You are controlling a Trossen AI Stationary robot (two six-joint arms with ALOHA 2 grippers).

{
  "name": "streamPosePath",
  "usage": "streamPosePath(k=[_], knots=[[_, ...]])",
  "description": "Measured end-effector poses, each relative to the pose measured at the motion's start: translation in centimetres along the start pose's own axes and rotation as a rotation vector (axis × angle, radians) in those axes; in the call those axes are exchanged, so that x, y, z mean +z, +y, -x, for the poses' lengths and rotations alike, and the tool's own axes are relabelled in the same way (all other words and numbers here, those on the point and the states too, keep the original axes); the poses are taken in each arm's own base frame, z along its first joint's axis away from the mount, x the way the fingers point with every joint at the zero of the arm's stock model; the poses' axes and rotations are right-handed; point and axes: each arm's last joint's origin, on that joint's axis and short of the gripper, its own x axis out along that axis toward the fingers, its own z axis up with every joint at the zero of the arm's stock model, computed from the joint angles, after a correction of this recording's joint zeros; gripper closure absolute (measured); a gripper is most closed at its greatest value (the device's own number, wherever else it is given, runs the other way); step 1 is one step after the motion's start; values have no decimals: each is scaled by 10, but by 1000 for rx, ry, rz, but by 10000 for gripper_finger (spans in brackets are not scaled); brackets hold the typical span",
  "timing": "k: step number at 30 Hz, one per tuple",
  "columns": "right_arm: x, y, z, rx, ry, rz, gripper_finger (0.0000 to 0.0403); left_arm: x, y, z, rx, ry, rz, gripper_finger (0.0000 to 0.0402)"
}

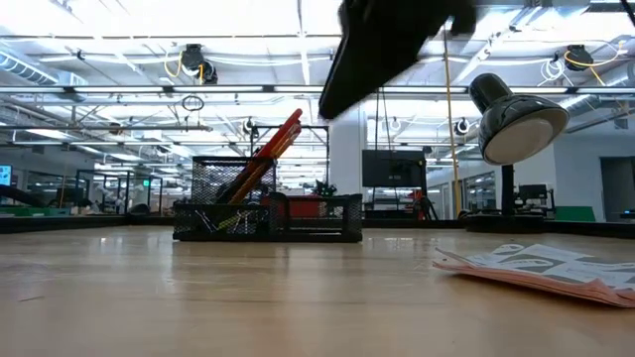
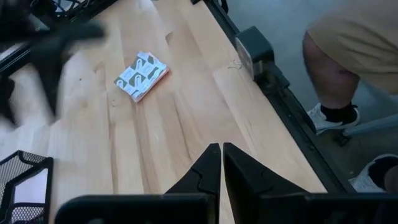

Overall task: Pick and place office supplies into organizer
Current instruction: Put the pink sticky notes into the black desk organizer

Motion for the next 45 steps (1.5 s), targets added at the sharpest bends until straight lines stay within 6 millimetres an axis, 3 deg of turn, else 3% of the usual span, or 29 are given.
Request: streamPosePath(k=[4, 8, 14, 20, 26, 37, 45], knots=[[-6, 30, 27, 94, -51, -40, 242, 2, 6, -4, 13, 3, 16, 376], [-22, 54, 50, 79, -49, -96, 252, 4, 10, -10, -23, 9, 40, 376], [-32, 87, 68, 152, -102, -236, 254, -1, 15, -36, -80, 67, 25, 376], [-46, 115, 49, 218, 4, -309, 254, -8, 19, -67, -168, 108, 9, 376], [-58, 129, 29, 216, 104, -334, 254, -10, 23, -75, -197, 126, 45, 376], [-72, 121, 24, 116, 228, -297, 255, -10, 20, -73, -205, 125, 28, 376], [-71, 123, 21, 135, 233, -295, 255, -10, 20, -73, -204, 127, 26, 376]])
